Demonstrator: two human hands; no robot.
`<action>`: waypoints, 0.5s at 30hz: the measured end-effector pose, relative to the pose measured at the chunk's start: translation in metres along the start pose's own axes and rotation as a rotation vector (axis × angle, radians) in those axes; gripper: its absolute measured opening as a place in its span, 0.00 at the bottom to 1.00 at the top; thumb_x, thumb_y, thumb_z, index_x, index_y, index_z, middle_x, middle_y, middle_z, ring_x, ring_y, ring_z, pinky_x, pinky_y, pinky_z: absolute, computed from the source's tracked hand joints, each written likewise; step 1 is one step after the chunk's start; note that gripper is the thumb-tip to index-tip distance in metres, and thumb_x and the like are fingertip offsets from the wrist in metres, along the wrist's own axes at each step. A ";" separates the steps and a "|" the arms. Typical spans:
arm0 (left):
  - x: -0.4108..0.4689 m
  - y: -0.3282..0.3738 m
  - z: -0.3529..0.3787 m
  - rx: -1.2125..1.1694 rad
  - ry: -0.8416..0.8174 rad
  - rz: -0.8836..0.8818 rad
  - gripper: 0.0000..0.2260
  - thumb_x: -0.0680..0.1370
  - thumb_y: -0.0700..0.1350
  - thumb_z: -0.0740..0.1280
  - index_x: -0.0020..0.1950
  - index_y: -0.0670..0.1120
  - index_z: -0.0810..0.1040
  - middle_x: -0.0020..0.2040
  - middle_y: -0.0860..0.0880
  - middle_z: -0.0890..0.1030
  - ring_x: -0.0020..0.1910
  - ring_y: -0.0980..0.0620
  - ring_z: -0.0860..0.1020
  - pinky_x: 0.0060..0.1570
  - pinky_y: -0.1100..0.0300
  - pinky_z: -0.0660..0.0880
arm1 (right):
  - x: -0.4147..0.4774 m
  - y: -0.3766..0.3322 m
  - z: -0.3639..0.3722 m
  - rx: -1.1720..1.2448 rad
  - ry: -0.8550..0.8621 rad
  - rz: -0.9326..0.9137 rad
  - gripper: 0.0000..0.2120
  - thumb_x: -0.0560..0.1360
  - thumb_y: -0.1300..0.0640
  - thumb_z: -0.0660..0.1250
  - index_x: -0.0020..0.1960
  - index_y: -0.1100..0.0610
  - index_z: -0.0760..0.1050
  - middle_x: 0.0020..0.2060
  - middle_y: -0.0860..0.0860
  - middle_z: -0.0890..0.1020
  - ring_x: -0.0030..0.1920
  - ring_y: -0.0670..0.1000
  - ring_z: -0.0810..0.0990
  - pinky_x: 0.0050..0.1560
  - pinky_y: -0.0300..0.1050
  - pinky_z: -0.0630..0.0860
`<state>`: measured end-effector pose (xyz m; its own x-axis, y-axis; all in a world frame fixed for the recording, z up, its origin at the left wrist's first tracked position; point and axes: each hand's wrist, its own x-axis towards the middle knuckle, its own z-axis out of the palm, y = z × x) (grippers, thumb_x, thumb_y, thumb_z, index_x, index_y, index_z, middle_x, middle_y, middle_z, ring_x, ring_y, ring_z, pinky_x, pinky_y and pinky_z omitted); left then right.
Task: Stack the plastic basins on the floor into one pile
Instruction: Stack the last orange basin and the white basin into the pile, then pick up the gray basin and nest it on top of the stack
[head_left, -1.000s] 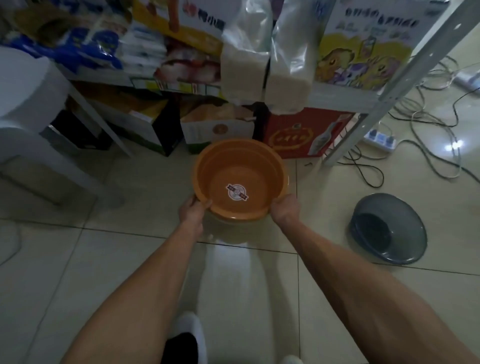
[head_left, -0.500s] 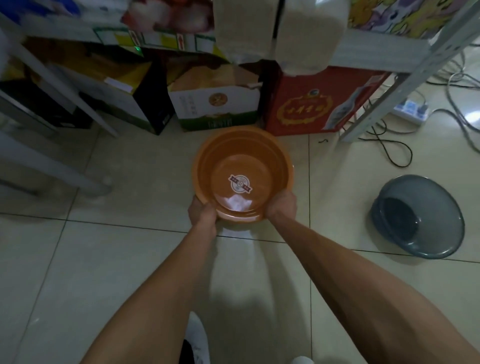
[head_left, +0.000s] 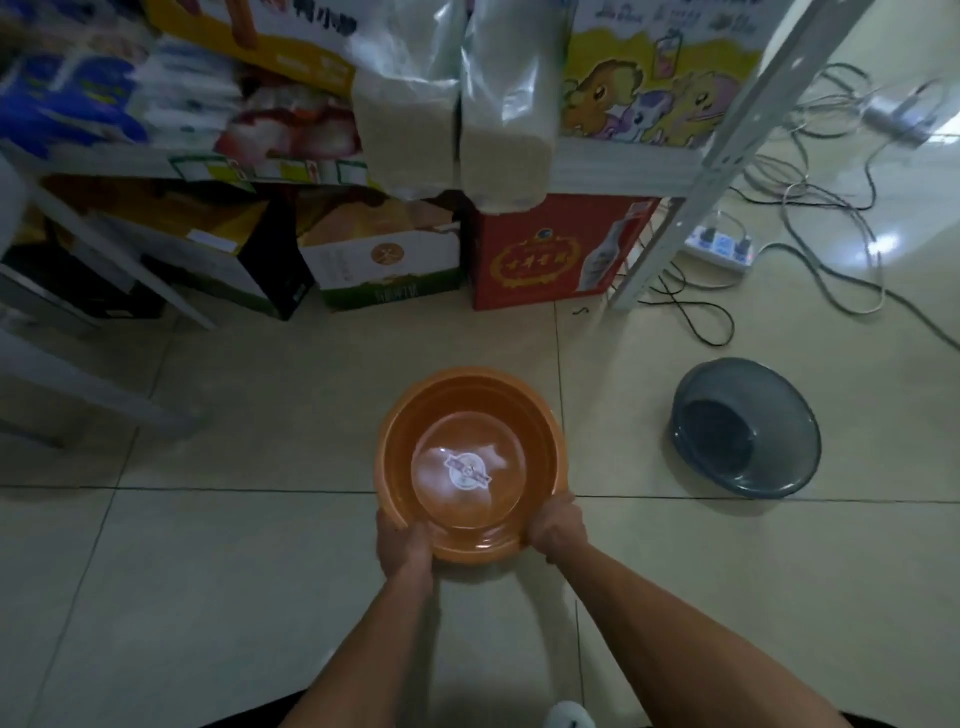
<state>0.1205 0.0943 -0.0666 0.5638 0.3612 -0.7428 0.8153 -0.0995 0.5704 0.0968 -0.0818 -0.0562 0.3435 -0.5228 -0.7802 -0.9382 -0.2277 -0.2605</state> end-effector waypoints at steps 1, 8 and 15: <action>-0.006 0.005 0.003 0.098 0.027 0.031 0.28 0.73 0.48 0.69 0.73 0.51 0.70 0.66 0.39 0.78 0.61 0.35 0.78 0.61 0.42 0.76 | 0.001 0.001 -0.011 -0.077 -0.031 -0.020 0.27 0.77 0.52 0.65 0.71 0.66 0.71 0.61 0.60 0.82 0.59 0.61 0.84 0.57 0.52 0.82; -0.059 0.065 0.089 0.453 -0.065 0.624 0.25 0.78 0.40 0.68 0.75 0.42 0.69 0.72 0.41 0.73 0.72 0.38 0.70 0.73 0.45 0.64 | 0.002 0.009 -0.139 -0.072 -0.048 -0.044 0.23 0.79 0.53 0.60 0.68 0.66 0.74 0.68 0.61 0.77 0.67 0.62 0.78 0.64 0.52 0.77; -0.083 0.038 0.256 0.518 -0.636 0.563 0.14 0.79 0.43 0.68 0.65 0.46 0.81 0.62 0.41 0.83 0.58 0.45 0.80 0.57 0.55 0.73 | 0.079 0.101 -0.209 0.357 0.182 0.096 0.33 0.77 0.57 0.60 0.80 0.42 0.57 0.73 0.62 0.68 0.71 0.62 0.71 0.71 0.52 0.69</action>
<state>0.1384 -0.1769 -0.0726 0.7288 -0.4124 -0.5466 0.2785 -0.5507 0.7869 0.0381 -0.3172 -0.0250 0.2250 -0.6720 -0.7055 -0.9108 0.1121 -0.3973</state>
